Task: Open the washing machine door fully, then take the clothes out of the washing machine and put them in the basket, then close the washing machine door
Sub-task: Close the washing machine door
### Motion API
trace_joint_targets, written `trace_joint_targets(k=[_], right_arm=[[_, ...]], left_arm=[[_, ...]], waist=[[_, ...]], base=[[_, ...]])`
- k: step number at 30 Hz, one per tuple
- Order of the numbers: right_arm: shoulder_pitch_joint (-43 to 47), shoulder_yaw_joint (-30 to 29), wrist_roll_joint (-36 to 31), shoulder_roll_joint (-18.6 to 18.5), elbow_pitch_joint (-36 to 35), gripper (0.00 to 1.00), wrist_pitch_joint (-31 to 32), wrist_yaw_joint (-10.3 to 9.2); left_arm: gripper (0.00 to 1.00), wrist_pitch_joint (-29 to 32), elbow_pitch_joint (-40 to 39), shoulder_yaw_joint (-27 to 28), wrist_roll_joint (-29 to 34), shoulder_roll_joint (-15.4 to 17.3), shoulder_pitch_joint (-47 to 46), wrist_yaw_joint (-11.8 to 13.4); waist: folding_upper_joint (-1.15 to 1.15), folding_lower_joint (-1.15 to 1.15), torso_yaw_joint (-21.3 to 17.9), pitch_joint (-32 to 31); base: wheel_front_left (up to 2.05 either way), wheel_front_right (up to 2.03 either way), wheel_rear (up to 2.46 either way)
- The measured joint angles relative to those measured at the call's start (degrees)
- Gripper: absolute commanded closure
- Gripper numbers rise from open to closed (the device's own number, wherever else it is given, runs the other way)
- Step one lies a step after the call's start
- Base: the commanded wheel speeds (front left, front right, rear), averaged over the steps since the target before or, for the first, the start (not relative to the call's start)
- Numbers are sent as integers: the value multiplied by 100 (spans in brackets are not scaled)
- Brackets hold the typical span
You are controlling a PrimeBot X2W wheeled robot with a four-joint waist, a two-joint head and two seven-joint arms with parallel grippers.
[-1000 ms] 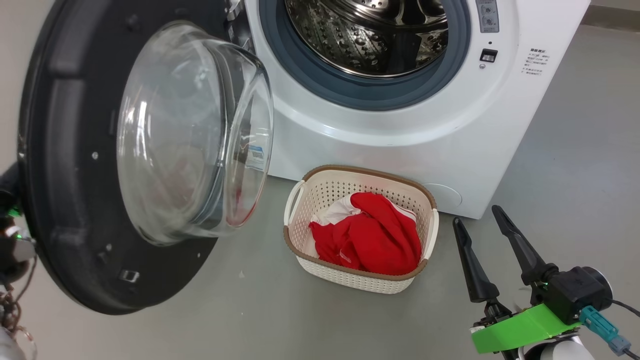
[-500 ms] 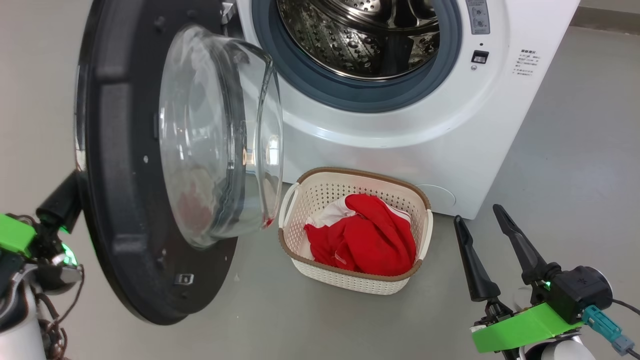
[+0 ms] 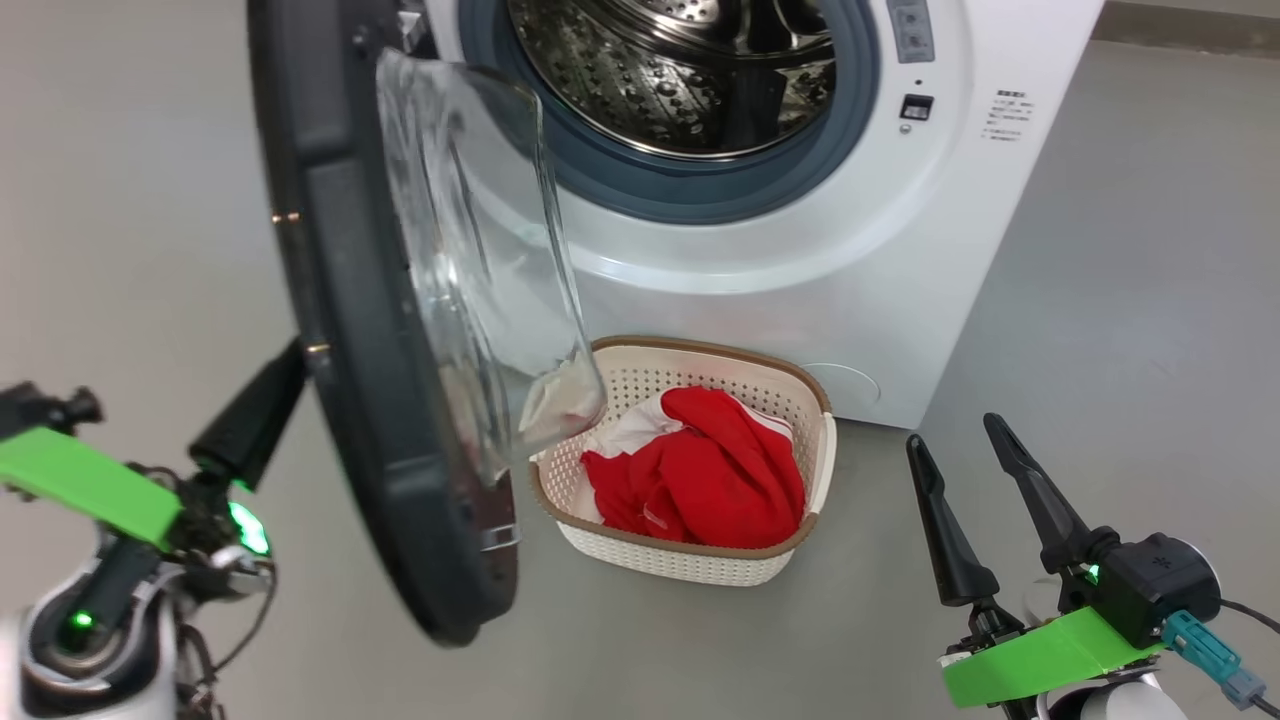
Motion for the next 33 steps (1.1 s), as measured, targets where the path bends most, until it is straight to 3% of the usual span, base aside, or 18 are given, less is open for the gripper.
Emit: trace_joint_targets(k=[18,33], right_arm=[[-2,-1,18,0,45,0,-1,0],[-165,-5,18,-1,40,0,0,0]], left_arm=[[100,-583,-200,-936,-612,-1,207,-19],[100,-977,-183,-1305,-1002,1,71,-79]], waist=[[0,0,-480,90],[0,0,-974,334]], base=[[0,0,0],[0,0,0]])
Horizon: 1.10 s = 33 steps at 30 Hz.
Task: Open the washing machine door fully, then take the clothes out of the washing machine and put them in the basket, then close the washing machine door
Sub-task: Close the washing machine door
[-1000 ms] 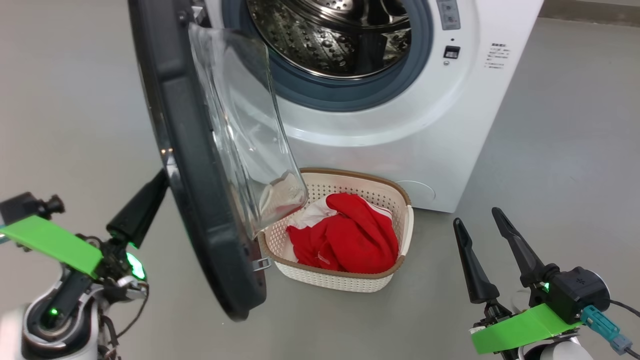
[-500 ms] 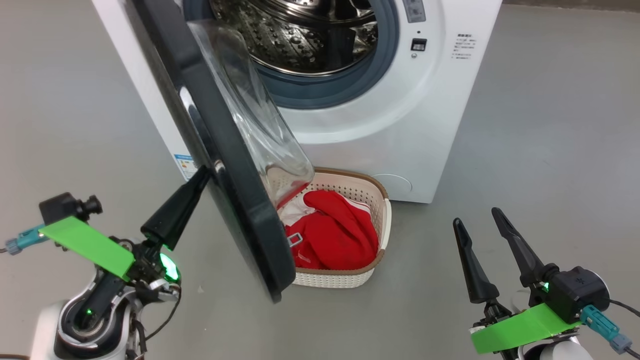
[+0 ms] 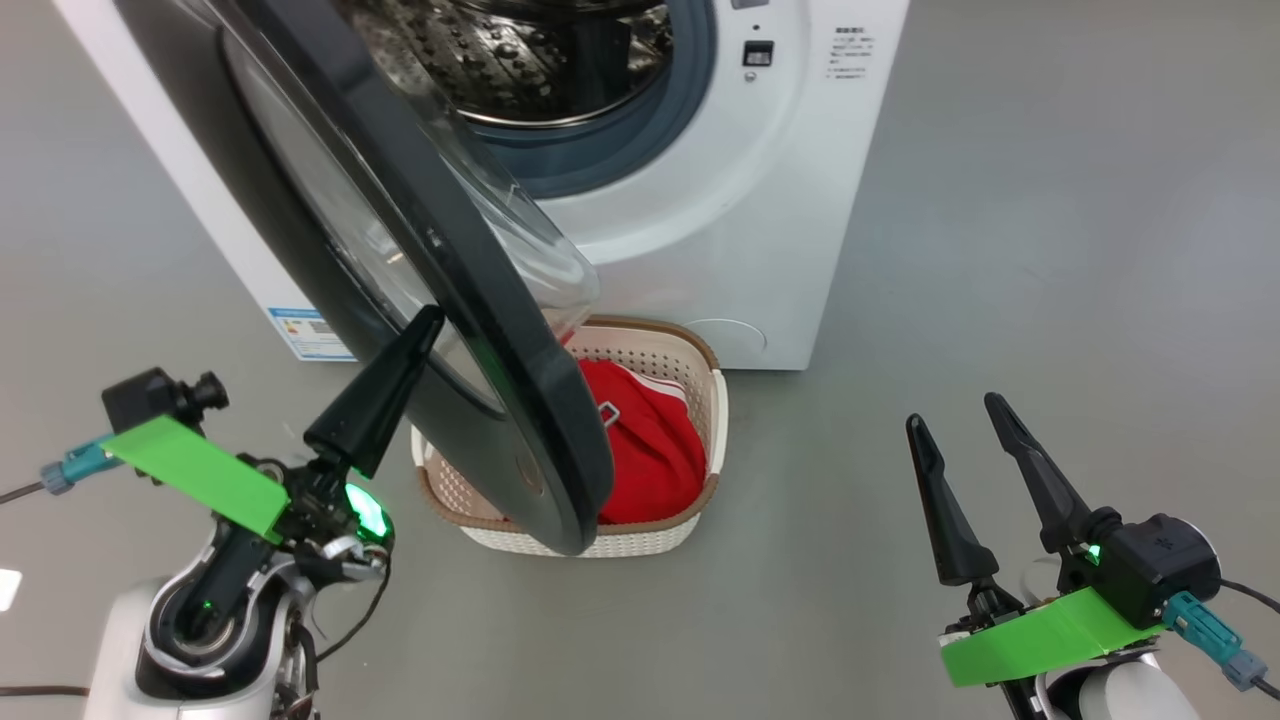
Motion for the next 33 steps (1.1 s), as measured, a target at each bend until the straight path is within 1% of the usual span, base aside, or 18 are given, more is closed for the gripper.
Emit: trace_joint_targets(k=[8,15,17,24,33], right_arm=[[-62,7,0,0,1,0,0,0],[-154,11,27,0,5,0,-1,0],[-193,10,71,0,5,0,0,0],[-218,24,166,-1,7,0,-1,0],[-311,44,204,0,7,0,-1,0]], left_arm=[[100,-420,165,-145,-71,0,-261,-45],[100,-616,331,-346,-222,-3,-540,-47],[100,-727,433,-397,-231,-2,-672,-47],[100,-947,775,-528,-335,-7,-1034,-40],[100,-1134,1258,-537,-397,-18,-1540,-47]], waist=[[0,0,-298,139],[0,0,-564,251],[0,0,-673,295],[0,0,-877,387],[0,0,-1125,483]], base=[[0,0,0],[0,0,0],[0,0,0],[0,0,0],[0,0,0]])
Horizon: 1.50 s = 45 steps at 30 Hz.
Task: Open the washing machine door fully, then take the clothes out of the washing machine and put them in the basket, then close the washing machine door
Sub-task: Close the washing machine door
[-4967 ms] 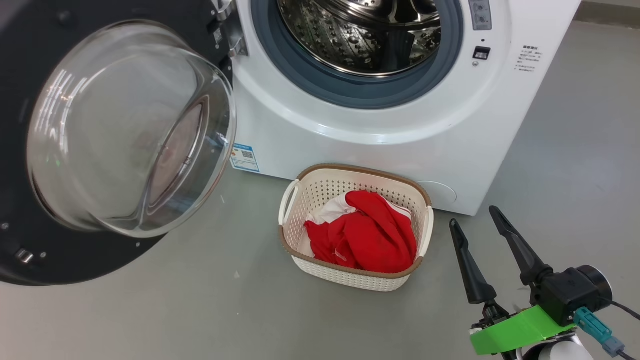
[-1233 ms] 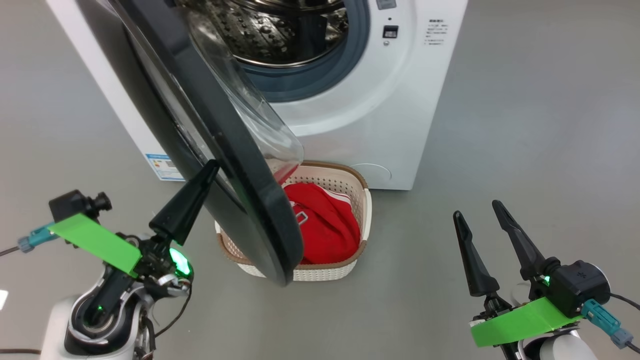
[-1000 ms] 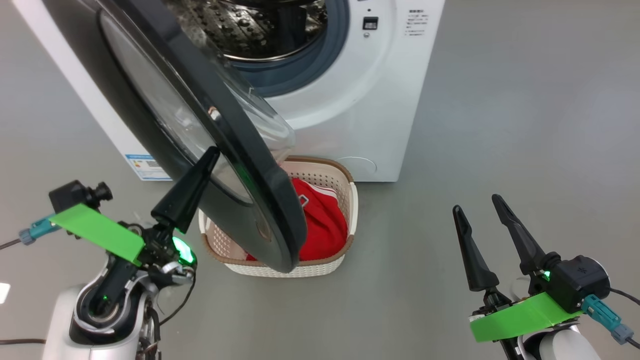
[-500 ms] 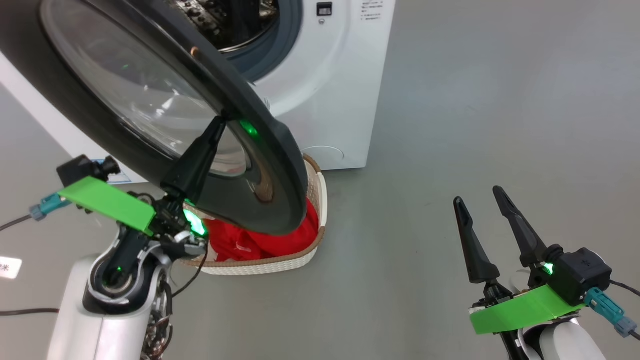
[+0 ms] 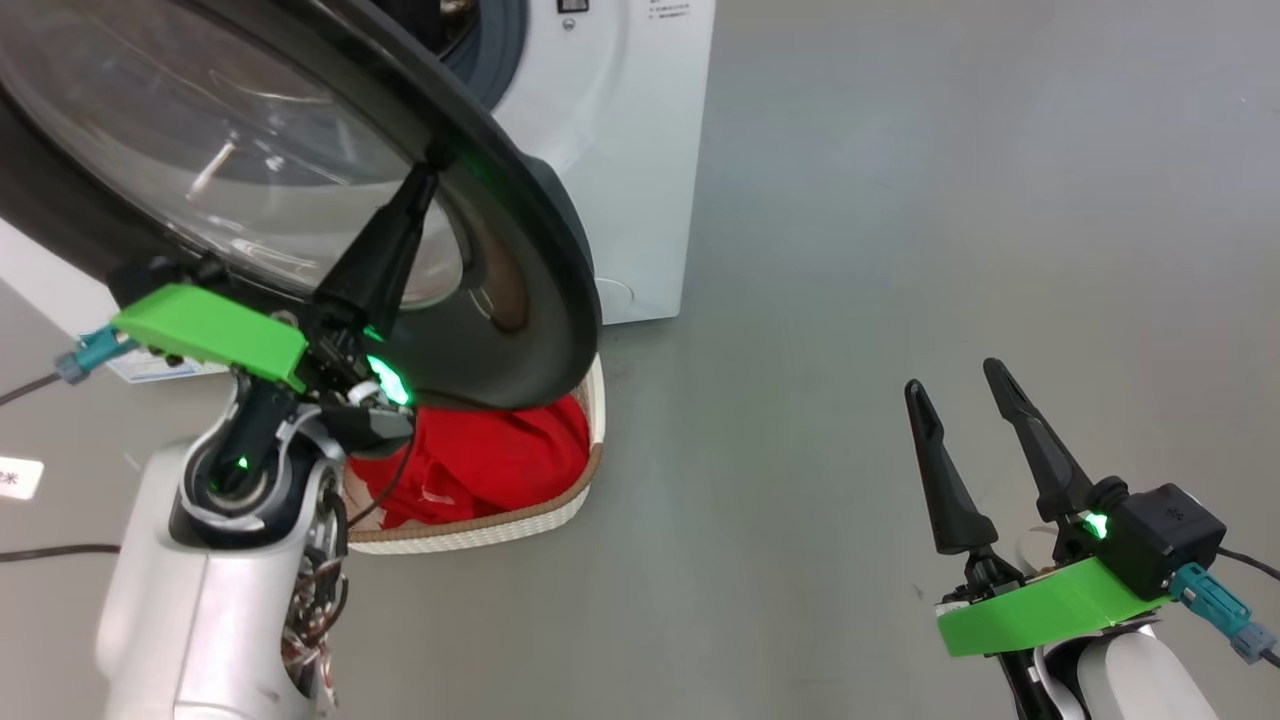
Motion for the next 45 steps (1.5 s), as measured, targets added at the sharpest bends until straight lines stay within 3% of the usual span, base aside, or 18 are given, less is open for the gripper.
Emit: trace_joint_targets(k=[20,45], right_arm=[[-121,0,99,0,-44,0,0,0],[-433,24,199,3,-172,0,0,0]], left_arm=[[100,-205,698,127,-44,4,-973,-289],[100,-442,1374,372,134,97,-2135,-609]], waist=[[0,0,-534,468],[0,0,-865,1141]], base=[[0,0,0],[0,0,0]])
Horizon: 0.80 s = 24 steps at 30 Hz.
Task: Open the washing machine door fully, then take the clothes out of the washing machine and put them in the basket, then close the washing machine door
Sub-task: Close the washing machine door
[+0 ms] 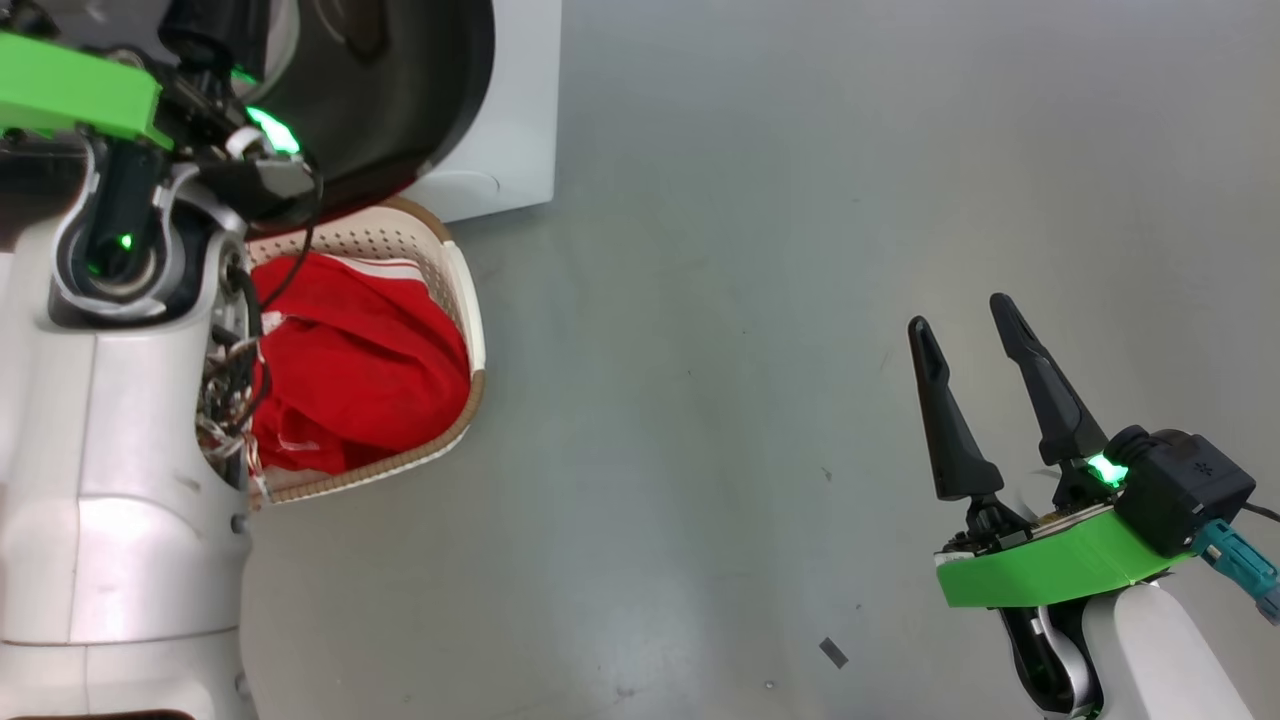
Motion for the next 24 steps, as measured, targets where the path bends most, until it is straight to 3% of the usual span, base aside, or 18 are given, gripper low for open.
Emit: trace_joint_targets(k=[20,21,22,23,24], right_arm=[[-85,-14,121,0,21,0,0,0],[-85,-31,121,0,21,0,0,0],[-85,-38,121,-1,26,0,0,0],[-85,-40,121,0,34,0,0,0],[-85,-40,121,0,43,0,0,0]], left_arm=[[100,-190,-297,4,375,5,-26,-34],[82,-242,-333,-10,397,-2,68,-46],[58,-301,-364,-23,442,-3,170,-46],[0,-366,-375,-31,503,-5,277,-46],[0,-414,-383,-51,554,-4,380,-46]], waist=[[0,0,-99,71],[0,0,-79,50],[0,0,-57,27],[0,0,-34,-1],[0,0,-10,-32]], base=[[0,0,0],[0,0,0],[0,0,0],[0,0,0],[0,0,0]])
